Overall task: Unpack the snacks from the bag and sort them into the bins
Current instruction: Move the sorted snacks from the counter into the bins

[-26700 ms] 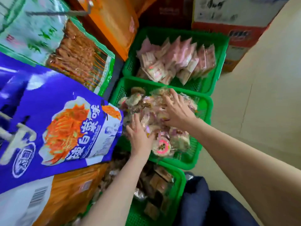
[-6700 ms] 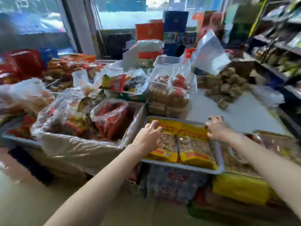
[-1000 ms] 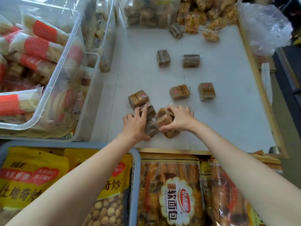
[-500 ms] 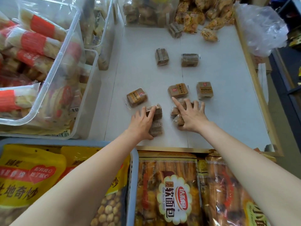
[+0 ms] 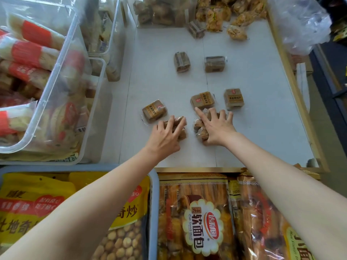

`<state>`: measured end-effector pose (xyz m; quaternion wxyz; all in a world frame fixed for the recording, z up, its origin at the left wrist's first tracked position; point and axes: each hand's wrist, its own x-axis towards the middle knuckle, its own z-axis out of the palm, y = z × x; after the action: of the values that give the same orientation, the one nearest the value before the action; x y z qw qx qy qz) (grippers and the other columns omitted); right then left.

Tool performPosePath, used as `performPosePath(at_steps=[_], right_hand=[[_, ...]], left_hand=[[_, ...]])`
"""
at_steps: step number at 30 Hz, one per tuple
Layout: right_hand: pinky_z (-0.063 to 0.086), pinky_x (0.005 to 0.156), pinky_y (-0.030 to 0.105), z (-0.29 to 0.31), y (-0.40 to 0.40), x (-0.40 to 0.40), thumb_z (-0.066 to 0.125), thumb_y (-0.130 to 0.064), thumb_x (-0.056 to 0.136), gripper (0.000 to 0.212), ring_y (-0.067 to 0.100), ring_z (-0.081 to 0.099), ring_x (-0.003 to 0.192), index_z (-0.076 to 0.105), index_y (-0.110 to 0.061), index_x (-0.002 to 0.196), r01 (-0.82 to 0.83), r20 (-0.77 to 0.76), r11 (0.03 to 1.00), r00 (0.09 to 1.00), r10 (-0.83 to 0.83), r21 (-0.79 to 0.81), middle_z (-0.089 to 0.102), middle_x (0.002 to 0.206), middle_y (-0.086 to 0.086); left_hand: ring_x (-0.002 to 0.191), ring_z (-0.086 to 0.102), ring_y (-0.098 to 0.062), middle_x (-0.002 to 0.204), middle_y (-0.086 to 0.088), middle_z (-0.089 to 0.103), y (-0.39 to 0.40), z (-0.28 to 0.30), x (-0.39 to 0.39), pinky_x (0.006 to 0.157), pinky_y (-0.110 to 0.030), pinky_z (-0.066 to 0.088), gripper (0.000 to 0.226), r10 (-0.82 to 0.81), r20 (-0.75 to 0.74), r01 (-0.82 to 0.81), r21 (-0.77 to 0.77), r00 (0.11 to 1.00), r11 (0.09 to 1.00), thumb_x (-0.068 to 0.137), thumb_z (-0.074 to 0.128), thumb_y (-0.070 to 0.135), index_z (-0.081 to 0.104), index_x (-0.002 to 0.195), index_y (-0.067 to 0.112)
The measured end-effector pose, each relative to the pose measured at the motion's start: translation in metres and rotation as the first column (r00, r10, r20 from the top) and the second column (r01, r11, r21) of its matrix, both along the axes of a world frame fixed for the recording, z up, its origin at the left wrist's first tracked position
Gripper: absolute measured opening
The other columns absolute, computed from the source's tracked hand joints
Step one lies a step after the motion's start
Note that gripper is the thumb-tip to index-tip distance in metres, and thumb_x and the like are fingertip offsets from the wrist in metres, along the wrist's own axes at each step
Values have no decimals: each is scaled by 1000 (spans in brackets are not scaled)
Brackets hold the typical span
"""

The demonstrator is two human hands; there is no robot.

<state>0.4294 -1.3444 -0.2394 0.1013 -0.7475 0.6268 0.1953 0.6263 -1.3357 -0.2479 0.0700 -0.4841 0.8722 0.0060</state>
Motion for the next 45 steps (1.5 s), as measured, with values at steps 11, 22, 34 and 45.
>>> performPosePath(at_steps=[11, 22, 34, 45], right_hand=[[21, 105, 56, 0, -1, -1, 60, -44, 78, 104, 42, 26, 125, -16, -29, 148, -2, 8, 1000, 1000, 1, 8, 15, 144, 16], [24, 104, 56, -5, -9, 12, 63, -46, 75, 110, 41, 28, 125, -21, -32, 146, -114, 62, 992, 991, 117, -45, 18, 144, 14], [28, 99, 49, -8, 11, 13, 63, -50, 73, 113, 37, 32, 122, -22, -33, 145, -137, 38, 987, 989, 141, -86, 21, 143, 13], [32, 88, 47, 49, 60, 19, 78, -49, 57, 111, 36, 40, 108, 1, -49, 138, -153, 295, 962, 930, 217, -227, 35, 135, 9]], left_hand=[[99, 56, -42, 124, -20, 54, -17, -6, 10, 87, -51, 42, 80, -7, -168, 17, 59, 986, 998, 71, 71, 35, 27, 138, 29], [139, 7, -42, 149, -21, 18, -92, -3, 27, 114, -48, 11, 82, 423, -96, -308, 546, 901, 779, 70, 73, 55, 33, 137, 34], [121, 31, -40, 131, -17, 32, -41, -8, 24, 103, -47, 31, 89, 459, -163, -299, 565, 874, 769, 66, 78, 46, 28, 140, 36], [116, 41, -32, 118, -10, 36, 51, 28, 55, 106, -38, 37, 92, 622, -555, -185, 646, 553, 741, 44, 58, 63, 39, 129, 34]])
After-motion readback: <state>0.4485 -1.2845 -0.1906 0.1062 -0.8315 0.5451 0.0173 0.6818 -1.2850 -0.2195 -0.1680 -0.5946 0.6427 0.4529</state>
